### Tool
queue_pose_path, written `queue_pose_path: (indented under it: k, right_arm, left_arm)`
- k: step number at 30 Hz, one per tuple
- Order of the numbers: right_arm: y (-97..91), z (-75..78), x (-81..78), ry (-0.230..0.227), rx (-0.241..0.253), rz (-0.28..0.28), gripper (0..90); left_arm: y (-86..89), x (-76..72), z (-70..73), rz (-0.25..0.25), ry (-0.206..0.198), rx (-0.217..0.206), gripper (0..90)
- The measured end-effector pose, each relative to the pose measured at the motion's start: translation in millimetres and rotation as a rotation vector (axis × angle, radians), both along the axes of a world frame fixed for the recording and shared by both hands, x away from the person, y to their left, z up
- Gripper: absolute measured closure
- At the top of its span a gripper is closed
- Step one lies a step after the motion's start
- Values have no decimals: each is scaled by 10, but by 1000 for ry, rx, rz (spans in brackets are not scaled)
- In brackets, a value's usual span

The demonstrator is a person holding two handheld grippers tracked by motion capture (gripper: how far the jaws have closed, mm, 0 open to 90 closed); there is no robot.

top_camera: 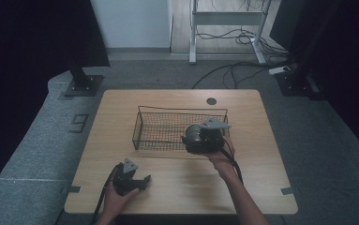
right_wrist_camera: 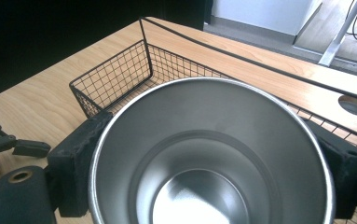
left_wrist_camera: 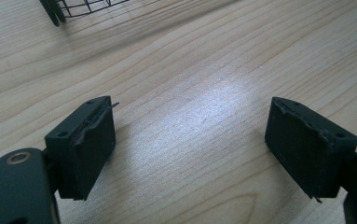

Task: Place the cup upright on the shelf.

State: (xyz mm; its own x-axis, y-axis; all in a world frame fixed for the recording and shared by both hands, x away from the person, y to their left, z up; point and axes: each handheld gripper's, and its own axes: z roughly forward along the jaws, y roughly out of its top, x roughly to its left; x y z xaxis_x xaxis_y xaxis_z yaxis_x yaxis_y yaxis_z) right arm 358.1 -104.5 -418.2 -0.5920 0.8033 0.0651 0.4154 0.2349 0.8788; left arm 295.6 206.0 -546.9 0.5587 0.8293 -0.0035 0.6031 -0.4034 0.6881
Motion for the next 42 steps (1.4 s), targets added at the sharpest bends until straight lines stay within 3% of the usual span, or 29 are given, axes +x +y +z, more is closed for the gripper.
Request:
queue_pose_path:
  k: [42]
  right_arm:
    - [6, 68, 500, 29, -21, -64, 134]
  left_arm:
    - [0, 1, 0, 0, 0, -2, 161]
